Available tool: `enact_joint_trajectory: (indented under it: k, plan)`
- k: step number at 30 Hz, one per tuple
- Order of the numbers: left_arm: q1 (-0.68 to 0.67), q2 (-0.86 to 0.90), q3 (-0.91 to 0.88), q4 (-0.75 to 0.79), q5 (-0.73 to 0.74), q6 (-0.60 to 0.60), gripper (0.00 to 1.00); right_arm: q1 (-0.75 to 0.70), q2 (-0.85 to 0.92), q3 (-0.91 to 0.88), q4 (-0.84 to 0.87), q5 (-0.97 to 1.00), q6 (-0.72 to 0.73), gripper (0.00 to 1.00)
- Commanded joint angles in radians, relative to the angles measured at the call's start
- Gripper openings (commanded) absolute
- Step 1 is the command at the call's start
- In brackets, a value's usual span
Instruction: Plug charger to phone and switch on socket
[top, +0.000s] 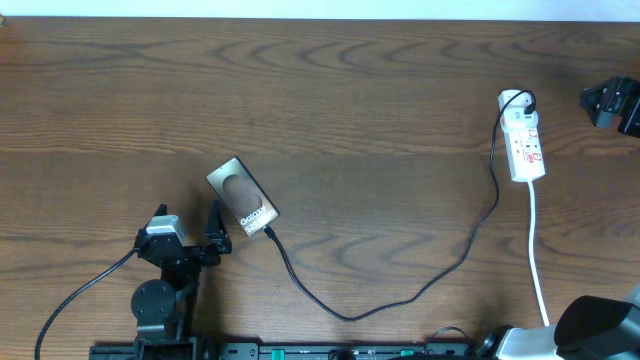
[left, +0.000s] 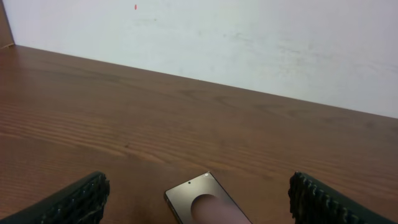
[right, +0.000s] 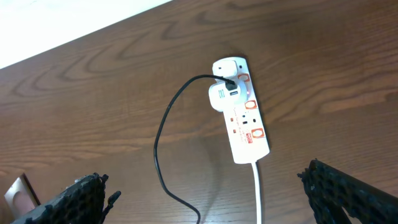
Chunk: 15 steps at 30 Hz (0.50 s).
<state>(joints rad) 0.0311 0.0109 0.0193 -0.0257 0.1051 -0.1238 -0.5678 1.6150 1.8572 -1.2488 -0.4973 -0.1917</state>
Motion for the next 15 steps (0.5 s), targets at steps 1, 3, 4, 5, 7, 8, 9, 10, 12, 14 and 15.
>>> enact_joint_trajectory:
  k: [1,3,4,5,7,8,9,10,12,14,15]
  plan:
    - [0.003,-0.007,-0.015,-0.038,0.006,0.006,0.93,-0.001,-0.005,0.007,-0.001,0.001,0.004,0.99]
    - [0.003,-0.007,-0.015,-0.038,0.006,0.006,0.93,-0.001,-0.005,0.007,-0.001,0.001,0.004,0.99]
    - [0.003,-0.007,-0.015,-0.038,0.006,0.006,0.93,-0.001,-0.005,0.007,-0.001,0.001,0.004,0.99]
    - [0.003,-0.007,-0.015,-0.038,0.006,0.006,0.93,-0.001,-0.005,0.007,-0.001,0.001,0.004,0.99]
    - [0.003,-0.007,-0.015,-0.038,0.006,0.006,0.93,-0.001,-0.005,0.007,-0.001,0.001,0.004,0.99]
    - [0.003,-0.007,-0.015,-0.038,0.006,0.006,0.93,-0.001,-0.005,0.007,-0.001,0.001,0.004,0.99]
    - [0.003,-0.007,-0.015,-0.038,0.006,0.006,0.93,-0.001,-0.005,0.007,-0.001,0.001,0.004,0.99]
    - [0.003,-0.007,-0.015,-0.038,0.006,0.006,0.93,-0.001,-0.002,0.007,0.0,0.002,0.004,0.99]
    - [0.003,-0.007,-0.015,-0.038,0.006,0.006,0.93,-0.002,0.008,0.007,0.0,0.005,0.004,0.99]
    - [0.003,-0.007,-0.015,-0.038,0.006,0.006,0.93,-0.002,0.008,0.007,-0.001,0.021,0.004,0.99]
    - [0.003,-0.007,-0.015,-0.038,0.006,0.006,0.93,-0.002,0.008,0.007,0.0,0.029,0.004,0.99]
